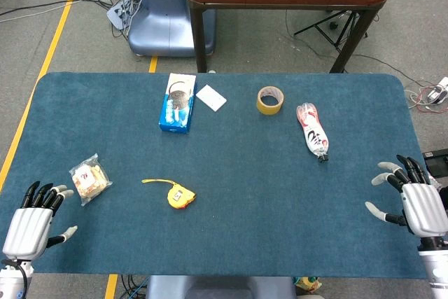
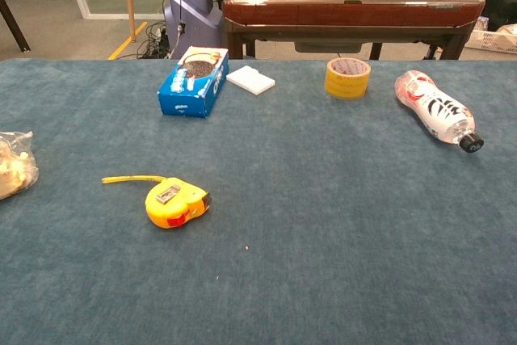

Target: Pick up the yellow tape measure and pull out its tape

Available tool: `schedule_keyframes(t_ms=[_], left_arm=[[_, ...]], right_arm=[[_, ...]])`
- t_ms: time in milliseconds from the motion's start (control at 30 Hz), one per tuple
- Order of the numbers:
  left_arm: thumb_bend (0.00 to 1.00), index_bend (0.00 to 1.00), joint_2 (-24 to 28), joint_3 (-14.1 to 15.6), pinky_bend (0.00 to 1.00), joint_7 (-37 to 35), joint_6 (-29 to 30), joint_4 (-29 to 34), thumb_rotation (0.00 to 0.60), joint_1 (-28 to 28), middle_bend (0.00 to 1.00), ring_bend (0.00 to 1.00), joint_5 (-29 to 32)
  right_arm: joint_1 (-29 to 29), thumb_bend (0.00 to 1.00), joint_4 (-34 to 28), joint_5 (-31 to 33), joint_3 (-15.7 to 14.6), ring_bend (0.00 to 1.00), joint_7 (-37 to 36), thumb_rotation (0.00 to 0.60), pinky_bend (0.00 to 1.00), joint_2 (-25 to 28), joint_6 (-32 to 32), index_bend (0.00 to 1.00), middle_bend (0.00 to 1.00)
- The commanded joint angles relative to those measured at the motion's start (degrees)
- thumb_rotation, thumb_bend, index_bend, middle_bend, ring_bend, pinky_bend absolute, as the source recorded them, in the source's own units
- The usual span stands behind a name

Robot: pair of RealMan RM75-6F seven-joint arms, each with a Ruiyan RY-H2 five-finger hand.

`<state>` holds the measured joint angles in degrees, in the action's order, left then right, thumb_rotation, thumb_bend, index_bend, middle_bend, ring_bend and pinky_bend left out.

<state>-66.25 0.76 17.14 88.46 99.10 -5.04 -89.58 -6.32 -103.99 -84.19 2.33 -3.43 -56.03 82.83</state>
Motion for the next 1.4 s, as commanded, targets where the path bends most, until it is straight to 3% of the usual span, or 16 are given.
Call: schedule_keyframes(t_ms=[33,267,467,733,1000,1400], left_arm=[[0.14,0.28,-0.1,0.0,0.04,-0.2,-0.7,-0.2,0.6,-0.4,0.25,0.14,-0.4],[0.14,0.27,-0.6,-1.2,0.04,-4.0,-6.6,-1.6,0.6,-5.3,0.25,0.14,-2.9],[0.14,0.21,-1.6,-2.5,0.04,-8.9,-17.3,-3.5,0.6,-13.5,0.24,0.14,-4.2],[0.14,0.13,-5.9,-4.6,0.04,-10.6,-30.9,-6.7,0.6,-24.1,0.14,0.12,-3.2],[0.14,0.14,-11.9,-5.6,0.04,-10.4,-37.4,-11.1,0.6,-30.8,0.14,0.11,-2.4],[0.14,0.21,-18.2,-5.1,0.04,-8.9,-41.4,-17.8,0.6,-36.2,0.15,0.1,-1.0]], right_arm=[[-0.4,0.26,0.0,0.1,0.2,0.08,-0.1,0.6,0.04,-0.1,-0.8,0.45,0.25],[-2.0,0.26,-1.7,-0.1,2.3,0.08,-0.1,0.6,0.04,1.5,-1.3,0.45,0.25],[-2.9,0.25,-4.7,1.3,4.9,0.08,1.4,0.6,0.04,3.7,-0.6,0.45,0.25],[-2.6,0.25,-7.0,2.3,5.5,0.08,2.7,0.6,0.04,5.4,-0.2,0.45,0.25],[-2.4,0.26,-7.2,3.1,5.4,0.08,2.9,0.6,0.04,5.8,-0.5,0.45,0.25],[-2.3,0.26,-7.0,4.0,5.3,0.08,3.4,0.6,0.04,5.6,-1.3,0.45,0.25]])
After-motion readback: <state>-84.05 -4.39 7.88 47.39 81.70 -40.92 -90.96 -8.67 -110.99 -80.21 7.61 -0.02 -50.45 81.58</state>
